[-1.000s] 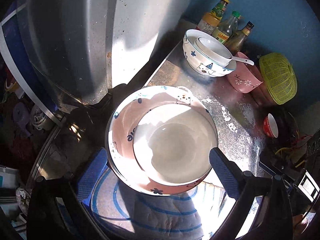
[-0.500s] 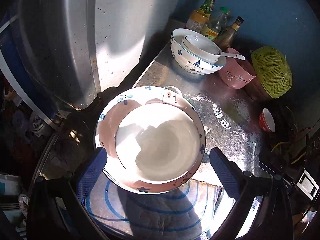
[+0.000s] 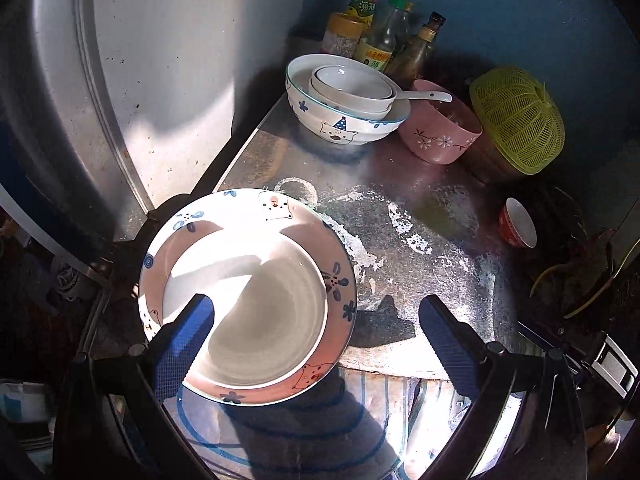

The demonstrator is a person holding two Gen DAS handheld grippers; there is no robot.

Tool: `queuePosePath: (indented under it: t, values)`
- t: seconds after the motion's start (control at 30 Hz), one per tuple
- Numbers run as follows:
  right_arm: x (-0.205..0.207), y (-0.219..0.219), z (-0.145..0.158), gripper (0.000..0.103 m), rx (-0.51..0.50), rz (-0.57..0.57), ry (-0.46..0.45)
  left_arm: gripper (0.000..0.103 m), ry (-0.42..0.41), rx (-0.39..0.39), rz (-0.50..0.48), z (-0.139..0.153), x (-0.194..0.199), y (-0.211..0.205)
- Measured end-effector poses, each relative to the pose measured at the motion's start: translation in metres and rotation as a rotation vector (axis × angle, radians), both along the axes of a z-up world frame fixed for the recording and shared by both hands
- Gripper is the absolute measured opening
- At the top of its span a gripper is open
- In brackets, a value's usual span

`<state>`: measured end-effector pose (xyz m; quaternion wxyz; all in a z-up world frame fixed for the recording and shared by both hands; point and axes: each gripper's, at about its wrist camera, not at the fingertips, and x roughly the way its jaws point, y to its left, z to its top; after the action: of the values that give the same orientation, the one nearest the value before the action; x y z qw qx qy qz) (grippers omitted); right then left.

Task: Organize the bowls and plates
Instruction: 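Withdraw both grippers from the stack, then move both grippers to the last small red-outside bowl by the basket, then close both grippers on the rim of the small bowl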

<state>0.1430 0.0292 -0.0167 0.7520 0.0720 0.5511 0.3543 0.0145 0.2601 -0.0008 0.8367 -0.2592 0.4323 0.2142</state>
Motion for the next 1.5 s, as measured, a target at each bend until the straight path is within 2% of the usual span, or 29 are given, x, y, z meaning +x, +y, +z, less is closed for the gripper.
queuePosePath:
  t: [0.33,0.73,1.03,1.1,1.17,1.3,1.37,1.43,1.5]
  values:
    - [0.026,-0.053,-0.005,0.103,-0.003,-0.14,0.015,0.102,0.016,0.014,-0.151,-0.001,0.059,-0.043]
    - [0.066,-0.105,-0.016,0.103,-0.007,-0.297,0.033,0.102,0.044,0.007,-0.285,-0.011,0.134,-0.076]
    - [0.115,-0.128,-0.019,0.103,-0.006,-0.378,-0.017,0.102,0.067,-0.012,-0.386,-0.027,0.204,-0.093]
    - [0.126,-0.131,-0.021,0.098,0.007,-0.395,-0.016,0.102,0.076,-0.022,-0.406,-0.032,0.222,-0.097]
    - [0.138,-0.133,-0.022,0.085,-0.001,-0.408,-0.015,0.102,0.085,-0.041,-0.43,-0.038,0.24,-0.102]
    - [0.161,-0.135,-0.023,0.082,-0.018,-0.44,-0.026,0.102,0.083,-0.07,-0.479,-0.047,0.273,-0.114]
    - [0.172,-0.135,-0.023,0.076,-0.033,-0.456,-0.036,0.101,0.07,-0.082,-0.496,-0.049,0.287,-0.118]
    - [0.185,-0.134,-0.025,0.07,-0.045,-0.468,-0.046,0.096,0.062,-0.089,-0.511,-0.052,0.301,-0.122]
    - [0.197,-0.133,-0.029,0.065,-0.064,-0.482,-0.053,0.087,0.068,-0.098,-0.528,-0.058,0.315,-0.126]
